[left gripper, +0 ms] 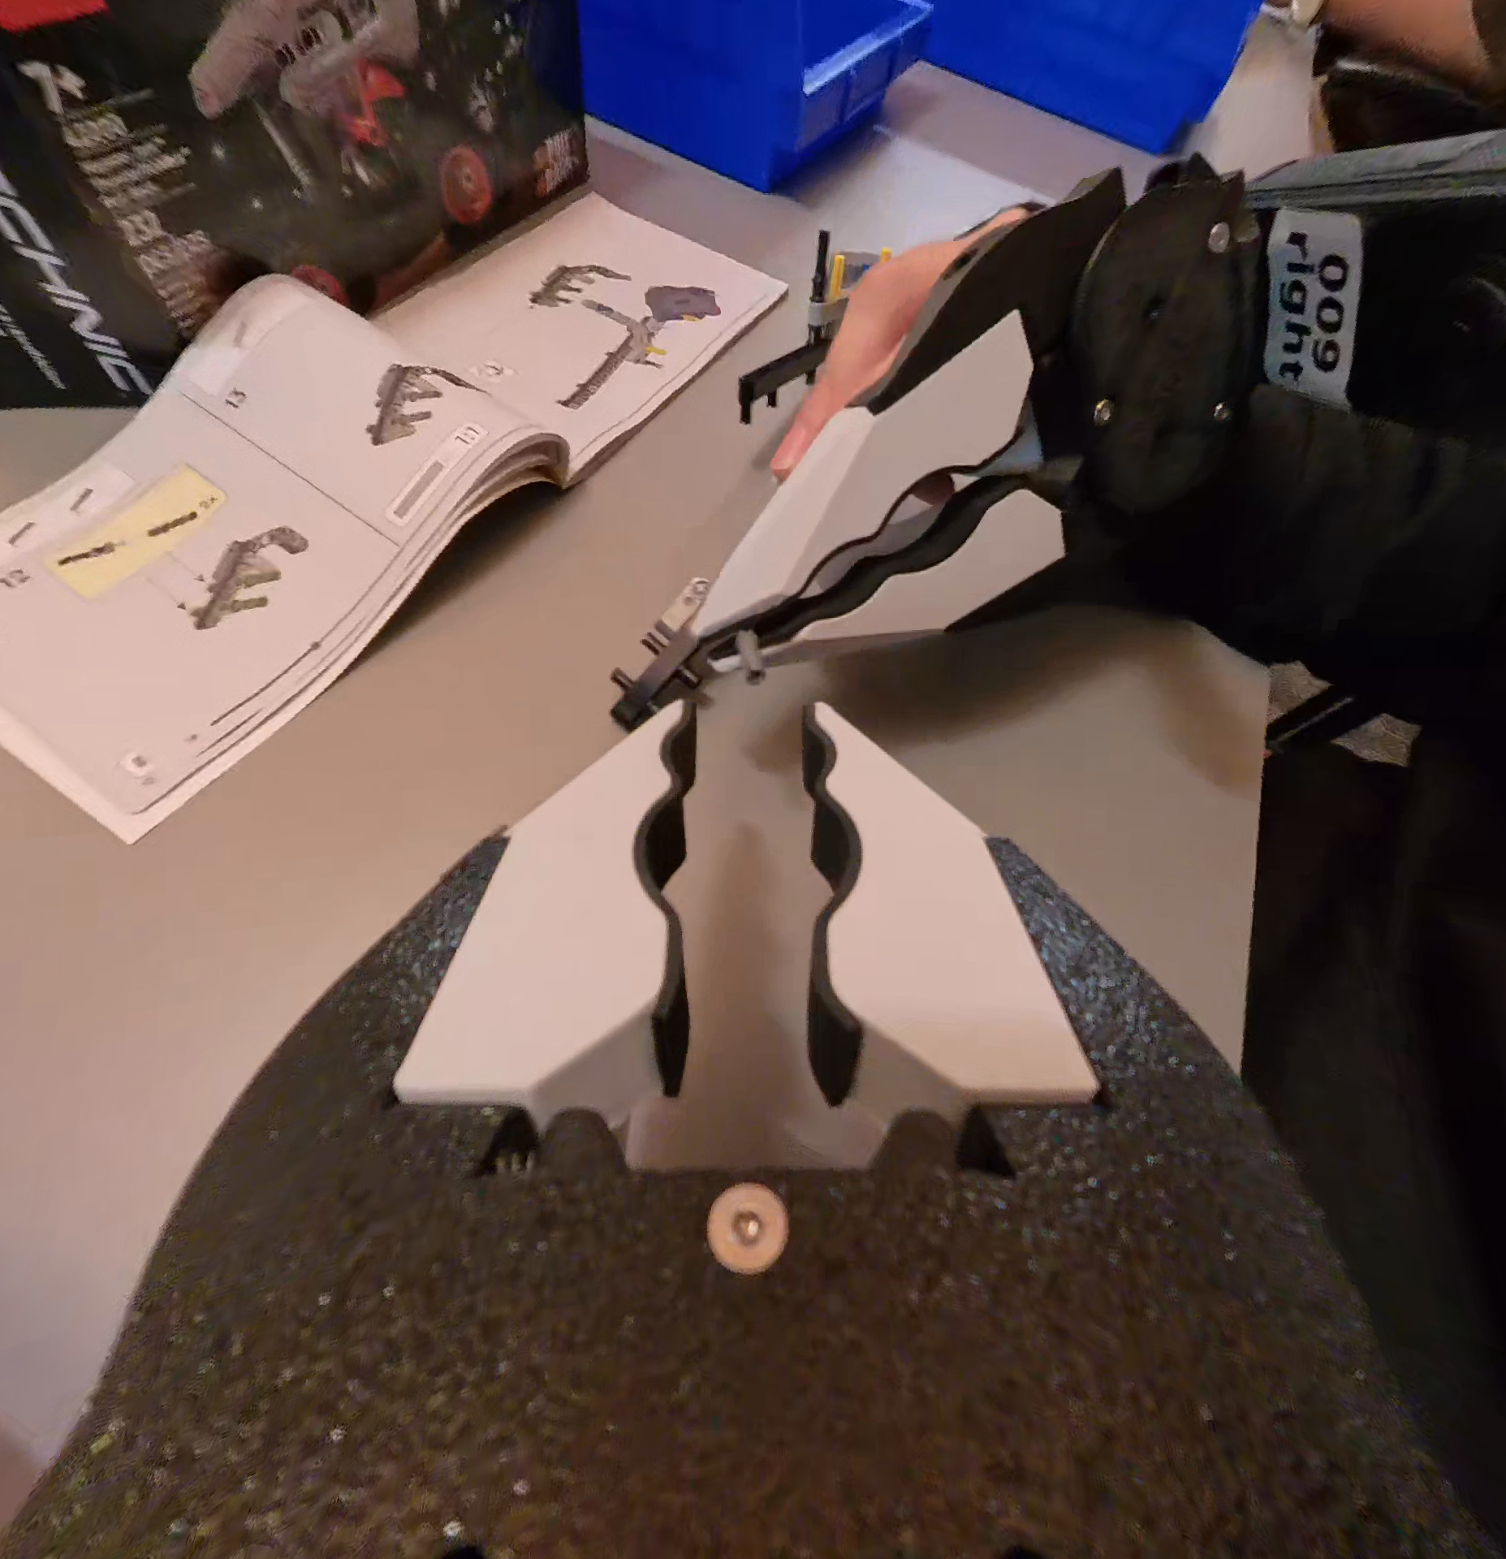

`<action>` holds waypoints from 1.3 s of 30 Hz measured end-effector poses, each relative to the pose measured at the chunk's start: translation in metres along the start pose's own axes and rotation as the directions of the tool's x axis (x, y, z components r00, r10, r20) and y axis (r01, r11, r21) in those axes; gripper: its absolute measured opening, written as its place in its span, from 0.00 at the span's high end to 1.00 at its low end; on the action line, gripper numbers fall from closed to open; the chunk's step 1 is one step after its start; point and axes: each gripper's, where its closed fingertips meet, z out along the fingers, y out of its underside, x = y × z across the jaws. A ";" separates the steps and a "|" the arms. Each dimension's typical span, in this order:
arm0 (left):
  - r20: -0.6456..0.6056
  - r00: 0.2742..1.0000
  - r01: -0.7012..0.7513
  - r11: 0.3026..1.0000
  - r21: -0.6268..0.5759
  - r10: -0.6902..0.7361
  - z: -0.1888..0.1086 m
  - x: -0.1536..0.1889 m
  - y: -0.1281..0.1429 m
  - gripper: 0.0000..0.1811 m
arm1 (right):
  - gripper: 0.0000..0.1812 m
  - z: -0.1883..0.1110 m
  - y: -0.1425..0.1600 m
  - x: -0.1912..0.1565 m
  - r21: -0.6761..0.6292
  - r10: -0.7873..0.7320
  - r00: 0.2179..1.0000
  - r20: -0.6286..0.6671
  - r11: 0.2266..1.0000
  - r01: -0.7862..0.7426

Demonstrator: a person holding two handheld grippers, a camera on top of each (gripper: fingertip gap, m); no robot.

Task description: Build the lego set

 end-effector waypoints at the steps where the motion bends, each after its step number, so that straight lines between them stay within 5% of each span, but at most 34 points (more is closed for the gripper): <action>1: -0.012 1.000 0.001 1.000 -0.011 -0.001 0.003 0.003 0.001 0.87 | 1.00 0.000 -0.001 0.000 -0.001 -0.027 1.000 -0.013 1.000 0.027; 9: 0.012 0.999 0.036 0.999 -0.029 -0.036 0.010 0.001 0.006 1.00 | 0.99 0.007 0.002 -0.013 -0.048 -0.090 0.995 0.035 0.995 0.092; 12: 0.013 0.998 0.054 0.998 -0.029 -0.054 0.010 0.000 0.006 0.89 | 0.99 0.007 0.001 -0.008 -0.047 -0.071 0.997 0.014 0.996 0.072; 16: 0.034 0.999 0.022 0.999 -0.042 -0.021 0.013 -0.001 0.008 0.98 | 0.99 0.006 0.004 -0.008 -0.063 -0.086 0.996 0.012 0.994 0.086; 39: 0.011 1.000 -0.004 1.000 -0.019 0.004 0.027 -0.002 0.014 0.99 | 0.99 0.004 0.016 -0.013 -0.092 -0.048 0.997 0.064 0.994 0.053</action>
